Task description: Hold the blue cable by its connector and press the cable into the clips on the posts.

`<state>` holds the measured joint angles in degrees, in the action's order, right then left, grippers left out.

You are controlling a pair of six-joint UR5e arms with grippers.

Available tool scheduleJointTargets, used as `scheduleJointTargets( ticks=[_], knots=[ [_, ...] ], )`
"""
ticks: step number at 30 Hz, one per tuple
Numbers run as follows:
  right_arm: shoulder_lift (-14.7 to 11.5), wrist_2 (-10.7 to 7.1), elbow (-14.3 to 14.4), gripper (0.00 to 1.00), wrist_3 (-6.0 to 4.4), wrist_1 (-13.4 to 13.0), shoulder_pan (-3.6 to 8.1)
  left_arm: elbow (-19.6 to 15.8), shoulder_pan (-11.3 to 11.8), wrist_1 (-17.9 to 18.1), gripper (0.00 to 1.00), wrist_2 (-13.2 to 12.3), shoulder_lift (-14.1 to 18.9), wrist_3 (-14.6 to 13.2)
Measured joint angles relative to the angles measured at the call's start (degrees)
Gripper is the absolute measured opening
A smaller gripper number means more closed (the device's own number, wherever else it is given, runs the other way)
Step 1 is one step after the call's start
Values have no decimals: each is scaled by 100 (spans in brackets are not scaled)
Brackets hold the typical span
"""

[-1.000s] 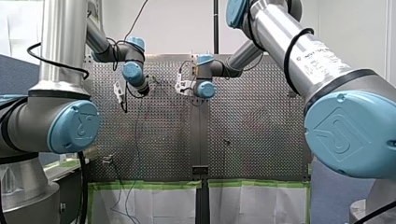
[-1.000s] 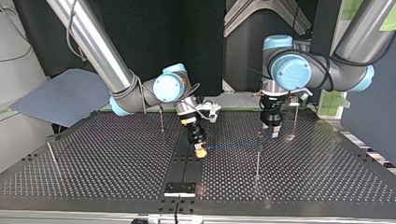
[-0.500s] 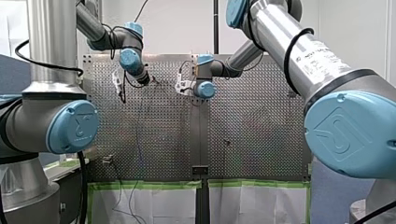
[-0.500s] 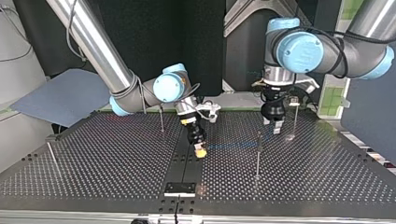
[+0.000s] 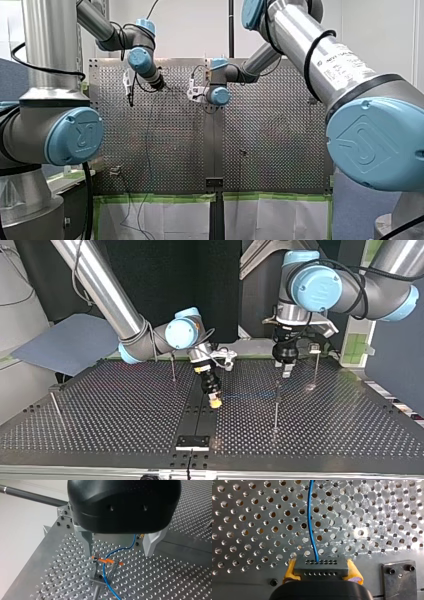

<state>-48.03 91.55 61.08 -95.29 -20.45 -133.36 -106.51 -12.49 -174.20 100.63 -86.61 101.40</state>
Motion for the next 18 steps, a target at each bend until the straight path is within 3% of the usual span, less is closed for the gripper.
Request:
scheduleJointTargets(
  ticks=[18],
  knots=[
    [-1, 4, -1, 0, -3, 38, -9, 0, -130, 136, 100, 66, 1, -263]
  ],
)
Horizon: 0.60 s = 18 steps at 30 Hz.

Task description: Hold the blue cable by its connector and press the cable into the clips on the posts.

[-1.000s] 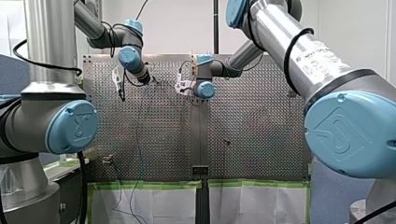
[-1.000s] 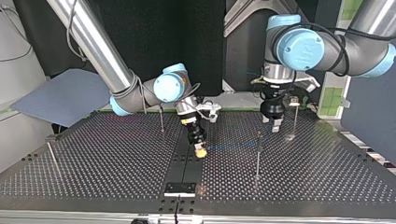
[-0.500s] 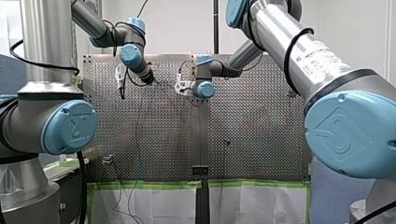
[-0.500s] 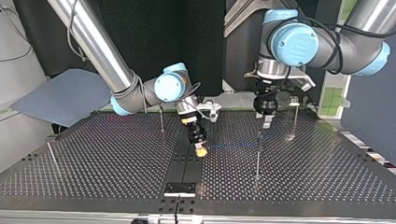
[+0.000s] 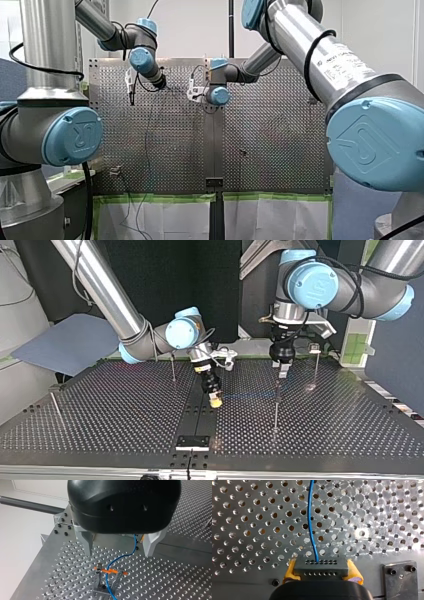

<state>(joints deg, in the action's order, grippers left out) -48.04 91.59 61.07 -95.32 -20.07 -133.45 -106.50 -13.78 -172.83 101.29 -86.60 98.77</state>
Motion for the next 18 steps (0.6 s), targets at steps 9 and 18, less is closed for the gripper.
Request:
scheduleJointTargets(
  ticks=[9, 18],
  knots=[
    [0, 0, 3, 0, 3, 11, 0, 0, -48, 11, 100, 65, 0, -6],
    [0, 16, 3, 0, 2, 15, 12, 0, -68, 17, 100, 65, -3, 5]
  ],
)
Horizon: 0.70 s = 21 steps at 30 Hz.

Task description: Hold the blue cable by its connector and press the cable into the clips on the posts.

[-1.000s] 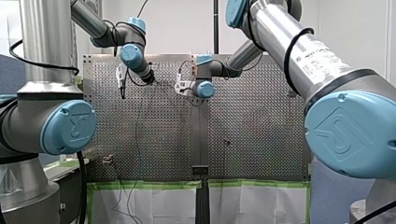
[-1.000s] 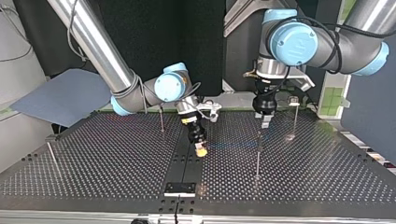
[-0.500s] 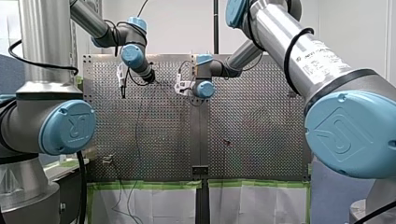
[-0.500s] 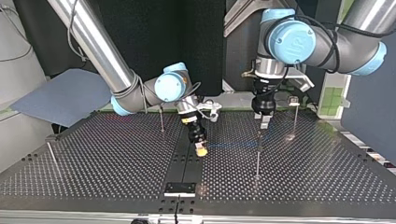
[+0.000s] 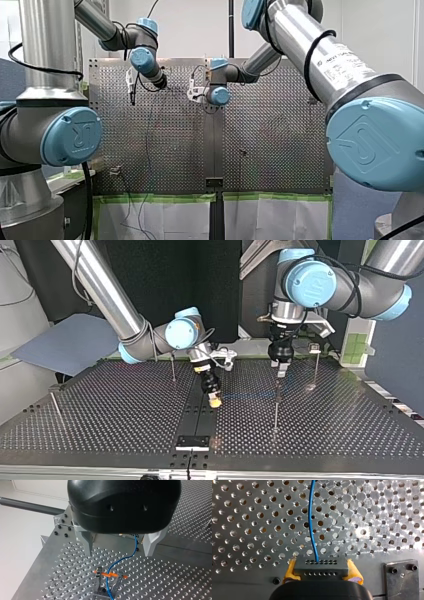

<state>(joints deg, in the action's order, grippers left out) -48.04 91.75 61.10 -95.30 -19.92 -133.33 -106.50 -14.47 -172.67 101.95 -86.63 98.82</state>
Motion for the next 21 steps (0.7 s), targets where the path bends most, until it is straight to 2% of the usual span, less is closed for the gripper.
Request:
scheduleJointTargets(
  ticks=[12, 21],
  knots=[
    [0, 50, -2, 0, 13, 31, 62, 0, -80, 156, 100, -13, -55, -316],
    [0, 48, -2, 0, 34, 31, 66, 0, -189, 316, 100, -19, -444, -436]
  ],
)
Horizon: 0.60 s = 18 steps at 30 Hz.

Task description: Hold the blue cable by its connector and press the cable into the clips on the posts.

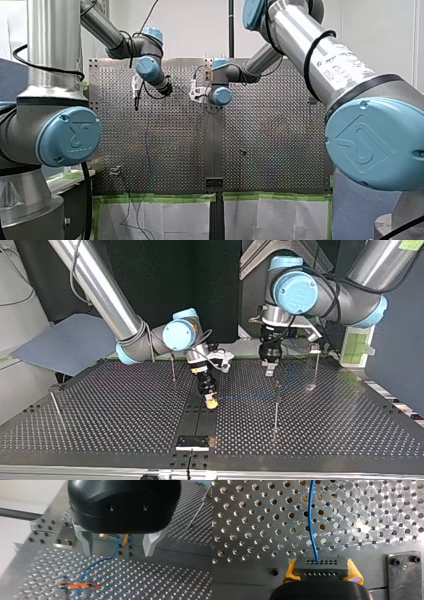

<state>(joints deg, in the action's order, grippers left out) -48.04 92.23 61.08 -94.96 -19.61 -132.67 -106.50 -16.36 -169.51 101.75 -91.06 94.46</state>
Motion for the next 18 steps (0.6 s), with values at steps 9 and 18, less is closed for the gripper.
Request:
scheduleJointTargets(
  ticks=[9, 18],
  knots=[
    [0, -3, 0, 0, 13, 11, 30, 15, -111, 333, 100, 95, -116, 133],
    [0, -3, 0, 0, 43, 59, 60, 310, -199, 427, 100, 270, -131, 134]
  ],
)
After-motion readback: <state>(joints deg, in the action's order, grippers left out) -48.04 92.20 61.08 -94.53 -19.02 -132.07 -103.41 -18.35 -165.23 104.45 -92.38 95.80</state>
